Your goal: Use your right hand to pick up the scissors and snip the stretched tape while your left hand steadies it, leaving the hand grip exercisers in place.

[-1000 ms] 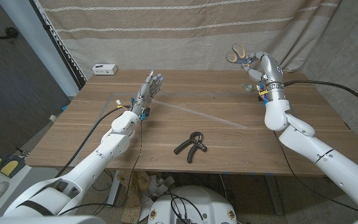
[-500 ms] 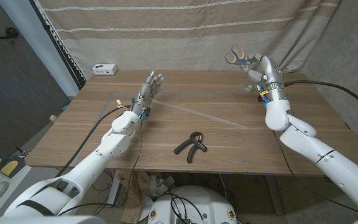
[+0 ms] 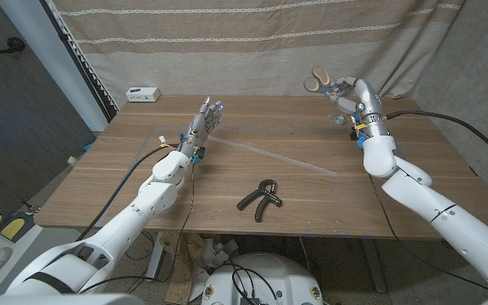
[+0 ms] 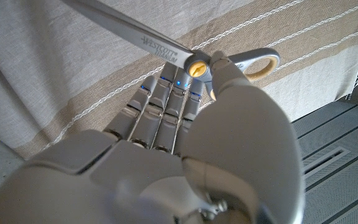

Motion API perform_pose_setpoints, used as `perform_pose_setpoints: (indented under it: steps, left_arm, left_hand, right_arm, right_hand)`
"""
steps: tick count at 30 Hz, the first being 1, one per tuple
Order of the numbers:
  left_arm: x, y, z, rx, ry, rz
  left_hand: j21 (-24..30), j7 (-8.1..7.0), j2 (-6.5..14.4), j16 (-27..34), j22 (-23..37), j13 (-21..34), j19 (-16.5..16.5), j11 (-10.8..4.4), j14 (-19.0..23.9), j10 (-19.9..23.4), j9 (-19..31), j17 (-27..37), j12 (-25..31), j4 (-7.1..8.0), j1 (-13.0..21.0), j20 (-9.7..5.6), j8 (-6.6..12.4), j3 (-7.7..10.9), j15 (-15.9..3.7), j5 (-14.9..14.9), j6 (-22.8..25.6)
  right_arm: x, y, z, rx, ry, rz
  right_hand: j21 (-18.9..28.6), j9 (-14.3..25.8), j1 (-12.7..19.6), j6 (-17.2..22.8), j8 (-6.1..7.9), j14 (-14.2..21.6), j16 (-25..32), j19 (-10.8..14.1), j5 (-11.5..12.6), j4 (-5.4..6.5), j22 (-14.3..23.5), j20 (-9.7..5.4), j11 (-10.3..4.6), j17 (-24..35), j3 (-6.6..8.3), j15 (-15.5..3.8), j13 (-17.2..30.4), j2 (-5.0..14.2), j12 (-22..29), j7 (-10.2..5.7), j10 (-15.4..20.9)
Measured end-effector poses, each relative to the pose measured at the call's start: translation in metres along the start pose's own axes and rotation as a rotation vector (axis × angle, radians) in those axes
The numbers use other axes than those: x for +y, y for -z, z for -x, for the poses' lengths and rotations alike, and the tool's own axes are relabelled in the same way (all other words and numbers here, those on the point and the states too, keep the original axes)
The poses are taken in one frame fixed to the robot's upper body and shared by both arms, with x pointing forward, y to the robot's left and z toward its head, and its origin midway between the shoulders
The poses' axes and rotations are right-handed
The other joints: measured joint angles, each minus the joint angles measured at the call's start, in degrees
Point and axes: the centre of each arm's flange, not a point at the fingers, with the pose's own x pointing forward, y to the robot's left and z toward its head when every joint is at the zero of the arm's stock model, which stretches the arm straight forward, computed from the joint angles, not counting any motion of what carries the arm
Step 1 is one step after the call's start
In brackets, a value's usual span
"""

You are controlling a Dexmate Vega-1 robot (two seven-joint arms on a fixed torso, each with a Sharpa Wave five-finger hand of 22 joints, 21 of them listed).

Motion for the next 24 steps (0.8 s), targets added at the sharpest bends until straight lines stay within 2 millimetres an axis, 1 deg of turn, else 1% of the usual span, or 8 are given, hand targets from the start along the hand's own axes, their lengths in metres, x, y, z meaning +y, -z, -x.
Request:
perform_pose_setpoints:
  steps: [1, 2, 4, 8, 11, 14, 17, 24]
  left_arm:
    - [0.0, 0.0, 0.0, 0.0, 0.0, 0.0]
    - [0.0, 0.0, 0.0, 0.0, -0.001, 0.001]
    - [0.0, 0.001, 0.0, 0.001, -0.001, 0.002]
    - [0.001, 0.002, 0.001, 0.003, -0.001, 0.003]
    - [0.001, 0.002, 0.0, 0.003, -0.001, 0.004]
    - [0.001, 0.003, 0.0, 0.004, -0.002, 0.006]
    - [0.001, 0.004, -0.001, 0.004, -0.001, 0.007]
    - [0.002, 0.005, -0.002, 0.006, -0.002, 0.01]
  left_hand:
    - [0.0, 0.0, 0.0, 0.0, 0.0, 0.0, 0.0, 0.0, 0.0, 0.0, 0.0, 0.0, 0.0, 0.0, 0.0, 0.0, 0.0, 0.0, 0.0, 0.0, 0.0]
    - [0.0, 0.0, 0.0, 0.0, 0.0, 0.0, 0.0, 0.0, 0.0, 0.0, 0.0, 0.0, 0.0, 0.0, 0.0, 0.0, 0.0, 0.0, 0.0, 0.0, 0.0]
    - [0.0, 0.0, 0.0, 0.0, 0.0, 0.0, 0.0, 0.0, 0.0, 0.0, 0.0, 0.0, 0.0, 0.0, 0.0, 0.0, 0.0, 0.0, 0.0, 0.0, 0.0]
    - [0.0, 0.23, 0.0, 0.0, 0.0, 0.0, 0.0, 0.0, 0.0, 0.0, 0.0, 0.0, 0.0, 0.0, 0.0, 0.0, 0.0, 0.0, 0.0, 0.0, 0.2]
    - [0.0, 0.22, 0.0, 0.0, 0.0, 0.0, 0.0, 0.0, 0.0, 0.0, 0.0, 0.0, 0.0, 0.0, 0.0, 0.0, 0.0, 0.0, 0.0, 0.0, 0.2]
    - [0.0, 0.22, 0.0, 0.0, 0.0, 0.0, 0.0, 0.0, 0.0, 0.0, 0.0, 0.0, 0.0, 0.0, 0.0, 0.0, 0.0, 0.0, 0.0, 0.0, 0.2]
    - [0.0, 0.22, 0.0, 0.0, 0.0, 0.0, 0.0, 0.0, 0.0, 0.0, 0.0, 0.0, 0.0, 0.0, 0.0, 0.0, 0.0, 0.0, 0.0, 0.0, 0.2]
    - [0.0, 0.22, 0.0, 0.0, 0.0, 0.0, 0.0, -0.32, 0.0, 0.3, 0.0, 0.0, 0.0, 0.0, 0.0, 0.0, 0.0, 0.0, 0.0, 0.0, 0.2]
  right_arm:
    - [0.0, 0.001, 0.0, 0.006, -0.004, -0.008]
    - [0.001, 0.002, -0.001, 0.009, -0.007, -0.012]
    - [0.001, 0.003, -0.001, 0.019, -0.014, -0.025]
    - [0.003, 0.006, -0.003, 0.036, -0.029, -0.048]
    - [0.004, 0.009, -0.004, 0.049, -0.043, -0.067]
    - [0.006, 0.012, -0.005, 0.065, -0.058, -0.092]
    - [0.007, 0.015, -0.006, 0.078, -0.072, -0.113]
    - [0.01, 0.019, -0.008, 0.104, -0.103, -0.156]
  right_hand:
    - [0.1, 0.1, 0.0, 0.0, 0.14, 0.3, 0.0, 0.3, 0.0, 0.0, 0.0, -0.13, -0.04, 0.0, 0.0, -0.27, 0.1, 0.0, 0.0, 0.0, 0.0]
    - [0.1, 0.3, 0.2, 0.0, 0.16, 0.8, 0.2, 0.4, -0.1, 0.0, 0.0, -0.16, -0.61, 0.0, -0.01, -0.55, 0.1, -0.15, 0.0, 0.0, 0.6]
    - [0.6, 0.8, 0.6, 0.8, 0.23, 2.1, 0.4, 1.7, -0.3, -0.16, 0.0, -0.21, -0.8, -0.2, -0.16, -0.95, 0.5, -0.61, 0.3, -0.75, 0.8]
    - [1.5, 1.6, 1.1, 1.1, 0.23, 3.4, 0.4, 4.2, -0.4, -0.17, 0.0, -0.31, -0.81, -0.7, -0.18, -1.39, 1.2, -1.05, 0.6, -0.72, 0.8]
    - [2.7, 2.7, 1.7, 1.2, 0.44, 4.3, 0.4, 7.1, -0.7, -0.21, 0.0, -0.58, -1.32, -1.2, -0.25, -1.69, 1.8, -1.66, 0.9, -0.54, 1.3]
    - [4.3, 3.3, 2.4, 0.2, 0.77, 5.2, 0.4, 10.7, -0.7, 0.03, 0.2, -0.9, -1.5, -1.5, -0.95, -1.91, 2.5, -1.38, 1.1, 0.59, 1.5]
    - [6.0, 3.8, 2.7, -0.1, 0.35, 6.3, 0.4, 14.2, -0.7, 0.2, 0.3, -1.48, -1.52, -1.5, -1.42, -2.2, 3.1, -1.68, 1.5, 0.95, 1.5]
    - [9.3, 4.5, 3.2, -0.5, -0.07, 8.0, 0.4, 20.1, -0.9, 0.27, 1.0, -3.09, -3.17, -1.3, -2.46, -2.92, 3.2, -2.11, 1.6, 1.36, 1.9]
